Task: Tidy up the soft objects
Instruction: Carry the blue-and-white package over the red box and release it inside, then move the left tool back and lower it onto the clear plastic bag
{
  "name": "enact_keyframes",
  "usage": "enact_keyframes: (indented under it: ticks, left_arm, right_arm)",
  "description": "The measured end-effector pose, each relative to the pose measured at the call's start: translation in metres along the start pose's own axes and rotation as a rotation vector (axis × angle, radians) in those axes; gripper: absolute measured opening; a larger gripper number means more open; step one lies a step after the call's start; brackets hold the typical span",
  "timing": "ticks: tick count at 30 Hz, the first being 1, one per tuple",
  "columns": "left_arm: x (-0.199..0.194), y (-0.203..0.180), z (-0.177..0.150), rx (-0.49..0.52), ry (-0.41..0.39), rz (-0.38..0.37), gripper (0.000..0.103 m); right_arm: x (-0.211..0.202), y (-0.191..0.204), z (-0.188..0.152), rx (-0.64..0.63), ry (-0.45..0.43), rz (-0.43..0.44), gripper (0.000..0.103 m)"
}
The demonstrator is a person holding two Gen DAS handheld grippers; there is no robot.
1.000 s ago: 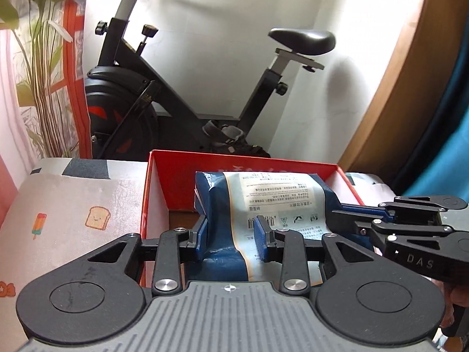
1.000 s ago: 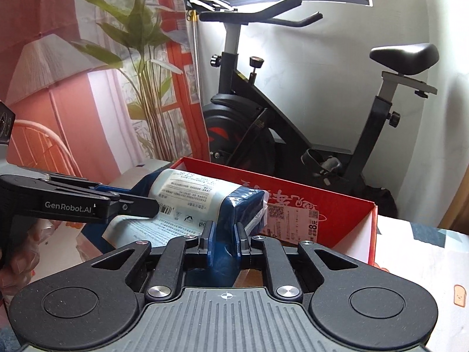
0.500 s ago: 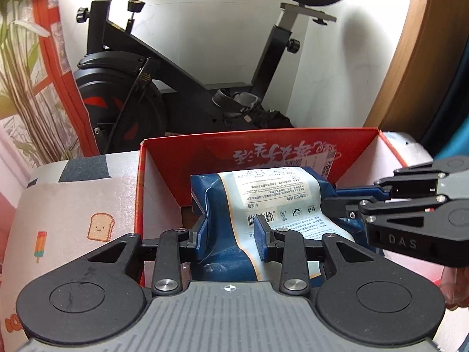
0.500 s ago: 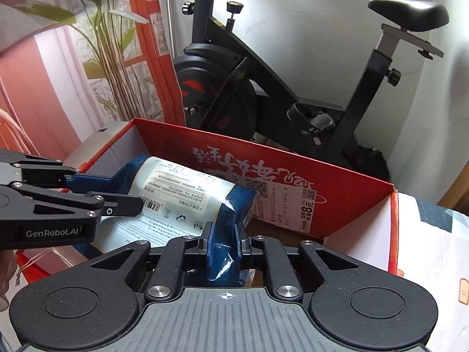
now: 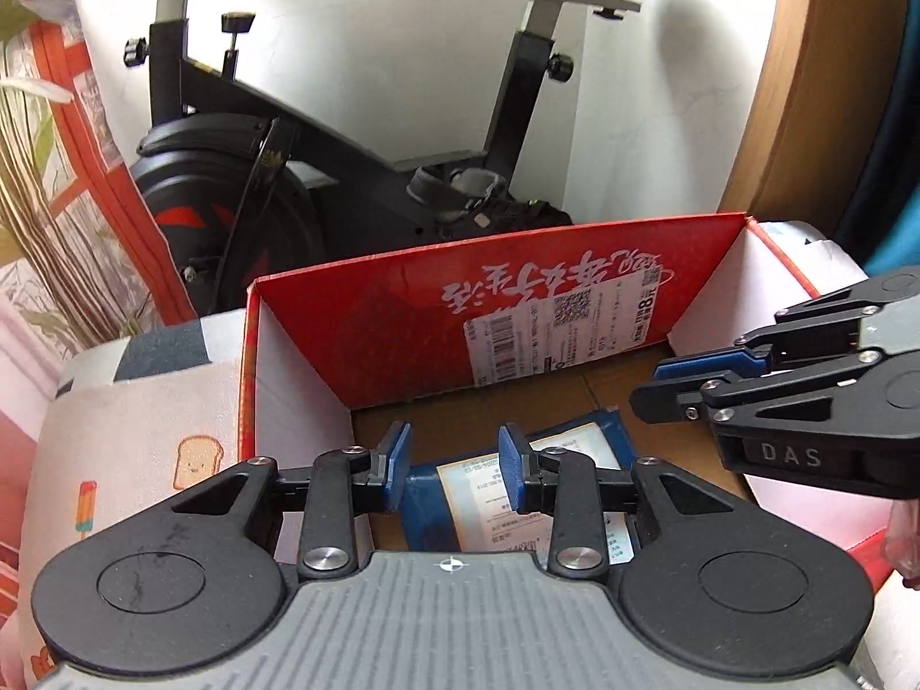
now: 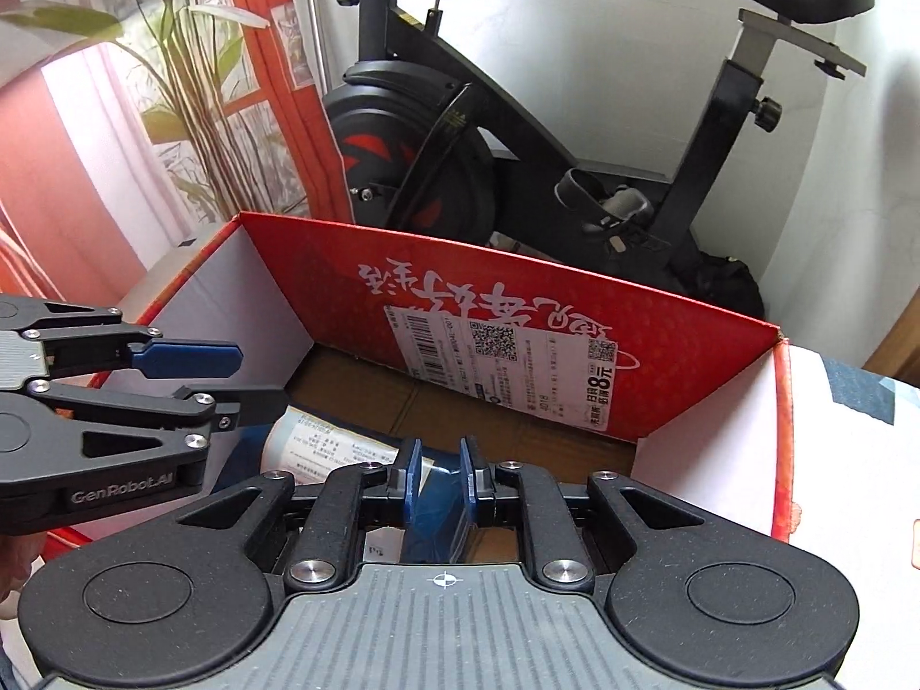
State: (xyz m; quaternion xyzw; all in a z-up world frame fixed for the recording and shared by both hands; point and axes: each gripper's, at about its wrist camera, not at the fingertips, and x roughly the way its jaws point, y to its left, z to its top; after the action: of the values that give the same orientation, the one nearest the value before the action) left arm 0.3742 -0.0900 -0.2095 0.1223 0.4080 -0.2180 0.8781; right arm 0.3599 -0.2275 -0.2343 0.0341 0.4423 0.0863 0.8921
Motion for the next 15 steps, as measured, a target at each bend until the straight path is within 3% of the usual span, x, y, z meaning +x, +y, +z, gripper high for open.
enact_keyframes:
  ticks: [4,6,8,11,14,15]
  left_arm:
    - [-0.021,-0.005,-0.004,0.022,-0.071,0.021,0.037]
    - [-0.033,-0.005,-0.007,0.012,-0.101,0.03,0.044]
    - [-0.045,-0.006,-0.01,0.006,-0.132,0.039,0.064]
    - [-0.065,-0.007,-0.016,-0.003,-0.18,0.037,0.085]
    - [-0.079,-0.007,-0.023,0.001,-0.206,0.07,0.103]
    - [-0.084,-0.007,-0.026,-0.002,-0.211,0.078,0.103]
  right_arm:
    - [-0.02,0.004,-0.003,-0.001,-0.068,-0.009,0.034]
    - [-0.034,0.007,-0.006,-0.002,-0.101,-0.018,0.055]
    - [-0.047,0.011,-0.011,-0.005,-0.126,-0.037,0.069]
    - [-0.064,0.014,-0.019,0.003,-0.144,-0.06,0.088]
    - [-0.079,0.017,-0.029,0.013,-0.176,-0.083,0.103]
    - [-0.084,0.018,-0.032,0.017,-0.185,-0.093,0.103]
